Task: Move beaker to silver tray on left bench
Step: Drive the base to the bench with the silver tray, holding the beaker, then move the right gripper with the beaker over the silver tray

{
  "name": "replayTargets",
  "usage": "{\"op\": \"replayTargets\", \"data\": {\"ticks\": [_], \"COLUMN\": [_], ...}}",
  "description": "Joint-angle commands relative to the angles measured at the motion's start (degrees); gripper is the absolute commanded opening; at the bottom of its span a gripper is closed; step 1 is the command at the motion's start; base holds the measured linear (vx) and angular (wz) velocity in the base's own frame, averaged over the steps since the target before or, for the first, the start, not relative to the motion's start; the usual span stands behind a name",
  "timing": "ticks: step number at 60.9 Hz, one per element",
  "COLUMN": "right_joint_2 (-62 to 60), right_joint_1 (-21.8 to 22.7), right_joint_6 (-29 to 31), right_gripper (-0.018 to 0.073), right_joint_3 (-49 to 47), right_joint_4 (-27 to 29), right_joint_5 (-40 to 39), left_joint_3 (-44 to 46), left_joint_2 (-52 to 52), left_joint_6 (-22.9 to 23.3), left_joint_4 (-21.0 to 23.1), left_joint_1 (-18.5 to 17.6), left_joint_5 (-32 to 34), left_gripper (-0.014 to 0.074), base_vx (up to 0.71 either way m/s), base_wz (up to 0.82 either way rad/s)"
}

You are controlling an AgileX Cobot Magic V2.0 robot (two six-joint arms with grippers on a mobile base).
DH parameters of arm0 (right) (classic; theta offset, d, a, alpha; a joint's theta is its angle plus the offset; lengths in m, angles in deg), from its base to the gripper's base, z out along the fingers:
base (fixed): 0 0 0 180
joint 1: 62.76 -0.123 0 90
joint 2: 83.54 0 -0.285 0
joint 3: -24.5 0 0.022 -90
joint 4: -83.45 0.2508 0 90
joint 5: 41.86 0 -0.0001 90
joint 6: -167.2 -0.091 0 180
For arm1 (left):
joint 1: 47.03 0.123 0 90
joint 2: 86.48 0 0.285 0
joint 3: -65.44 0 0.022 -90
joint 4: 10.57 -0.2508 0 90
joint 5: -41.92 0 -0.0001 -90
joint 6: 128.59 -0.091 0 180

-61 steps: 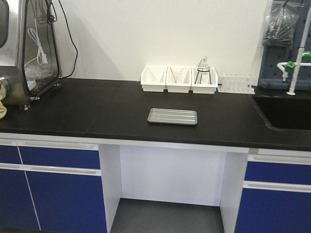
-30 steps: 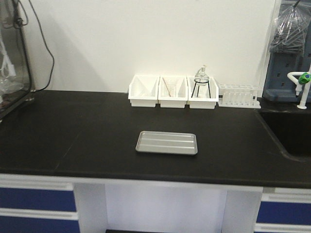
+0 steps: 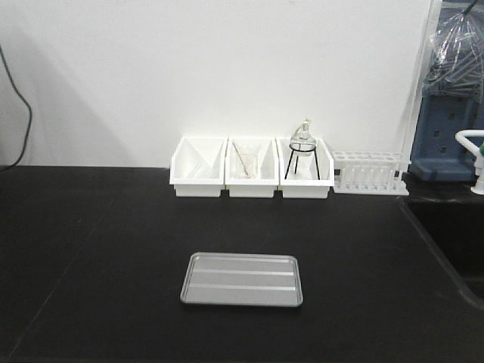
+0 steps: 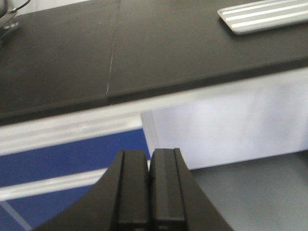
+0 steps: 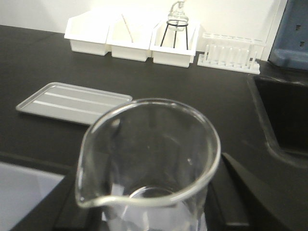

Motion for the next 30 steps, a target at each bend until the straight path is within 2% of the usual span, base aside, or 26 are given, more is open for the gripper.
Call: {"op": "replayTargets", "data": {"ticks": [1, 30], "right_joint_2": [0.57, 0.57], "right_joint_1": [0.40, 0.40], "right_joint_6": [0.24, 0.24], "right_gripper": [-0.0011, -0.0011], "right_joint_3": [-1.78, -1.78], "right_joint_4": [-0.68, -0.63], "right_joint_5": [-4.55, -4.56], "left_joint_3": [-1.14, -1.14], "left_joint_2": [0.34, 0.34], "left_joint_6": [0.11, 0.11], "left_joint_4": [0.24, 0.24], "left_joint_1": [-0.37, -0.37], "left_joint_5": [4.74, 4.74], "left_gripper": [0.0001, 0.0001], "base_vx": [0.44, 0.38], "base_wz": [-0.11, -0.10]}}
